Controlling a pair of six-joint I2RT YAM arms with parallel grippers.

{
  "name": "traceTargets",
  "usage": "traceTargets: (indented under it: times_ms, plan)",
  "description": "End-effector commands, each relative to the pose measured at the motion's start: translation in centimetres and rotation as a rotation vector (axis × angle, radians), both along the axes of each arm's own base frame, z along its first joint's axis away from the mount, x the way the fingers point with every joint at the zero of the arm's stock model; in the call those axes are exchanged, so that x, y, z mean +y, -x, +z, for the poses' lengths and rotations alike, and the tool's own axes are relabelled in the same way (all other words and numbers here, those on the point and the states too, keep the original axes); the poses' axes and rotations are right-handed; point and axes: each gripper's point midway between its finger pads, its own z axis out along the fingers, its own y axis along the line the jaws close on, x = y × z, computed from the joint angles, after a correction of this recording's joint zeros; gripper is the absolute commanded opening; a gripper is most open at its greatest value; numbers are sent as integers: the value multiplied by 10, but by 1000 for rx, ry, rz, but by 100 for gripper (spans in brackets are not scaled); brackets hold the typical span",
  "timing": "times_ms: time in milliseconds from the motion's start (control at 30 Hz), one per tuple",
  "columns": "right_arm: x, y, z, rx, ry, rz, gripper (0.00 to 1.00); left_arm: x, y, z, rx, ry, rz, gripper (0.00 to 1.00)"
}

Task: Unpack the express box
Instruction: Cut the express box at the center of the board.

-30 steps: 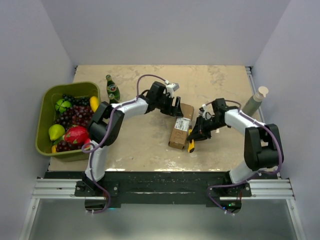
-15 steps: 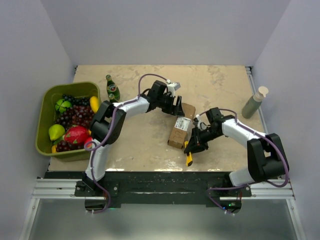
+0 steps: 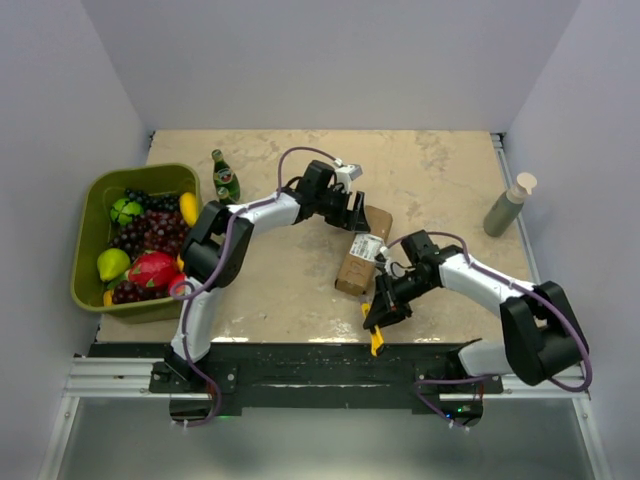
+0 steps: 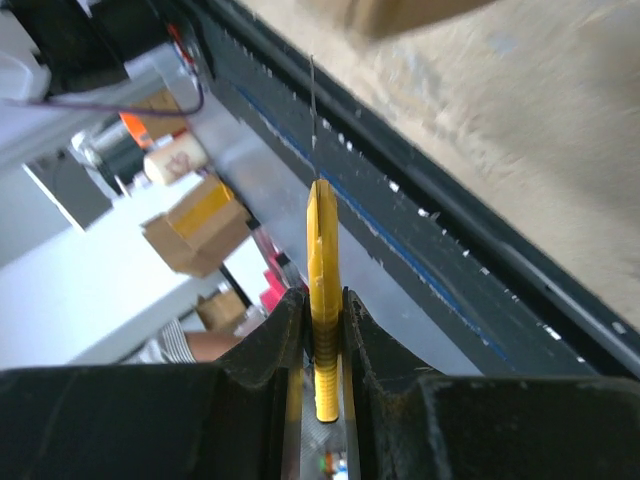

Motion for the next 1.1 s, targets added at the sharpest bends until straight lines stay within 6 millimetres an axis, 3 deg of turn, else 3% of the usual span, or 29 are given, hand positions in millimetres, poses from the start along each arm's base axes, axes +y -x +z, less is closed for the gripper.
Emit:
traceTargets:
  times_ms: [0,133,200,233,267,300,367,400,500,567,633,667,800,833,867,900,1000,1067]
  plan:
    - [9,23,18,21,-72,64,0,46,-5,-93,31,-276,82,78]
    - [6,18,25,-42,-49,82,0,44,-8,-92,13,-272,75,80]
    - [1,-9,37,-220,-2,98,0,45,-10,-85,-3,-268,73,82]
    - [-12,-22,41,-263,41,74,0,43,-13,-73,-22,-253,76,82]
    - [-15,-43,56,-333,51,51,0,45,-15,-66,-28,-248,81,83]
    - [-19,-54,60,-336,53,32,0,48,-19,-50,-51,-234,93,84]
    - [-34,-94,84,-416,47,-50,0,51,-21,-30,-75,-195,86,86]
    - [-40,-113,87,-425,46,-85,0,57,-23,-11,-103,-168,81,88]
    - [-41,-159,123,-631,22,-88,0,61,-16,33,-188,-69,-31,92]
    - [-41,-184,137,-753,29,-77,0,64,-8,56,-239,-17,-105,93]
    - [-39,-200,144,-893,-1,-11,0,67,8,95,-335,59,-200,95]
    - [-35,-205,152,-943,-30,15,0,70,10,113,-413,90,-241,95]
    - [-23,-195,159,-1056,-128,256,0,80,51,202,-779,179,-418,97]
    - [-21,-193,159,-1123,-130,337,0,80,63,215,-821,206,-467,97]
    - [-21,-196,160,-1159,-88,388,0,82,71,221,-834,208,-493,97]
    - [-11,-182,156,-1145,-95,467,0,85,76,237,-894,206,-509,97]
    - [-2,-177,147,-1193,-55,626,0,87,83,250,-905,196,-544,93]
    - [2,-179,149,-1203,-50,629,0,87,89,257,-898,201,-592,90]
